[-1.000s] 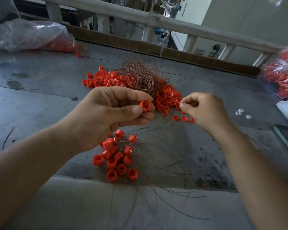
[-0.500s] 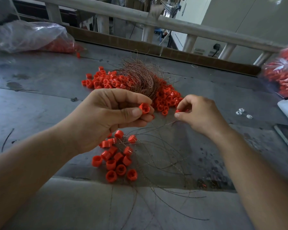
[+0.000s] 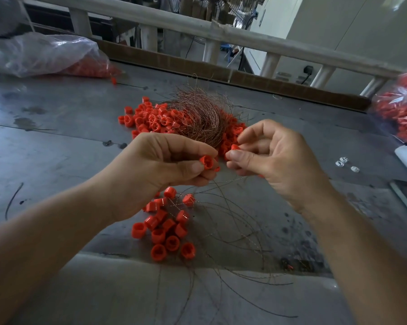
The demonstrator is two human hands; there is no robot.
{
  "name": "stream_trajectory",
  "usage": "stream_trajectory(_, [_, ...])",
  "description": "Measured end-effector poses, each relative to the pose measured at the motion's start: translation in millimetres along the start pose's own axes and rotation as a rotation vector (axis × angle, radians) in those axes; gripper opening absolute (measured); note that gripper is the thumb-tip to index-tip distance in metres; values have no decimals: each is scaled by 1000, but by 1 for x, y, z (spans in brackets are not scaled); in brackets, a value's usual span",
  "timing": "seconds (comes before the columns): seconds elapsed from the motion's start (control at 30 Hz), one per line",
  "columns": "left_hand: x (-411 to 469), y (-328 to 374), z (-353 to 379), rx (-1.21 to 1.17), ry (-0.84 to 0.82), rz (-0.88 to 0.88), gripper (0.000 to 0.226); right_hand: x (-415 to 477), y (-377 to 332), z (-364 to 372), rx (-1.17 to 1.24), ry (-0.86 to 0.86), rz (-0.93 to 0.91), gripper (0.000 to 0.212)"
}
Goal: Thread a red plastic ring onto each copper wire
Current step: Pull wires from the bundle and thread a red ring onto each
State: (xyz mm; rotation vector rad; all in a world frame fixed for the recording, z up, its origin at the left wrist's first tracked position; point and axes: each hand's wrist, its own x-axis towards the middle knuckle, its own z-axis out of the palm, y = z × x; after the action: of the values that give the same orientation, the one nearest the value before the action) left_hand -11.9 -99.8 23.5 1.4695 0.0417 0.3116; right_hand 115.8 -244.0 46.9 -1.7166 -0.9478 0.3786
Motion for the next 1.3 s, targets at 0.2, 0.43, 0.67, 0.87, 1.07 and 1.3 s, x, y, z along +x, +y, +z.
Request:
stream_trajectory(0.2, [2,-2,0,38,29,14,35,-5,-4,11,66,-85,-67,18])
stream_trajectory(0.43, [4,-2,2,35,89,17,23,-5,0,15,140,-62,-89,23])
stream_trajectory(0.67, [4,-1,3,52,98,14,24,-7,0,21,143,-30,-132,24])
stream_trajectory(0.87, [3,0,3,106,129,22,25,-10,-1,27,43,-24,-218,20])
stream_trajectory(1.07, [2,0,5,147,118,28,23,-11,3,29,-86,2,-273,19])
stream_trajectory(1.3, [0,1,4,144,90,18,24,-11,3,28,-129,2,-299,21])
